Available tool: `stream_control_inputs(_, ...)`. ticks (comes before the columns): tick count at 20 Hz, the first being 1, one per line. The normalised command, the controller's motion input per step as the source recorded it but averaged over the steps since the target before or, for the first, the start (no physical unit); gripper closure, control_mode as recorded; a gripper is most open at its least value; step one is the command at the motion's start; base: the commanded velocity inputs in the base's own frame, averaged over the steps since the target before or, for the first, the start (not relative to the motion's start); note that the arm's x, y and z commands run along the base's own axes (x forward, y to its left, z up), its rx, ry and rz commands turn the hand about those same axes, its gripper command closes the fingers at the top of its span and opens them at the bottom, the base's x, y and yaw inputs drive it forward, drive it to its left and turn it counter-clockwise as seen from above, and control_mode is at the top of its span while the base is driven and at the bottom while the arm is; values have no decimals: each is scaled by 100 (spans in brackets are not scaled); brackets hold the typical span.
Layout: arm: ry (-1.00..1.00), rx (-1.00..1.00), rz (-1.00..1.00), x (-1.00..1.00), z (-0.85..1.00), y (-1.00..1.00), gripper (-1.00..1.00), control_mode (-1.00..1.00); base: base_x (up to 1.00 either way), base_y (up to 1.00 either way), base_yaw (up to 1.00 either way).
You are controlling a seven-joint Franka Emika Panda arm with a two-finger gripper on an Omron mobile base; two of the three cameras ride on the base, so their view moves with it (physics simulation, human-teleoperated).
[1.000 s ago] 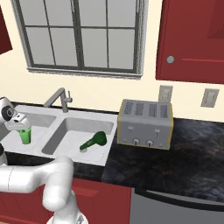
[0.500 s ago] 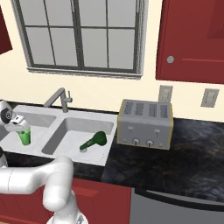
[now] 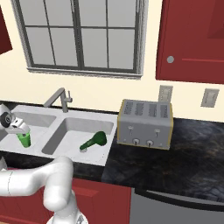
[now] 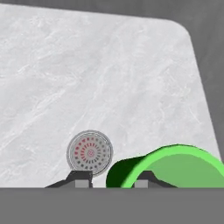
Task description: Move any existing items from the left basin to the right basin for drying. Then move the cup from the counter to the left basin of the sink for washing.
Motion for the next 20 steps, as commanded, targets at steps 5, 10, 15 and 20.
stream_control_inputs(5, -6, 0, 0, 0, -3, 0, -100, -100, 0, 0, 0)
stream_control_inputs(10, -5, 0, 0, 0, 1, 0, -100, -100, 0, 0, 0)
stream_control_inputs(15, -3, 0, 0, 0, 19, 4, -100, -100, 0, 0, 0)
stream_control_inputs(20, -1, 0, 0, 0, 29, 2, -100, -100, 0, 0, 0)
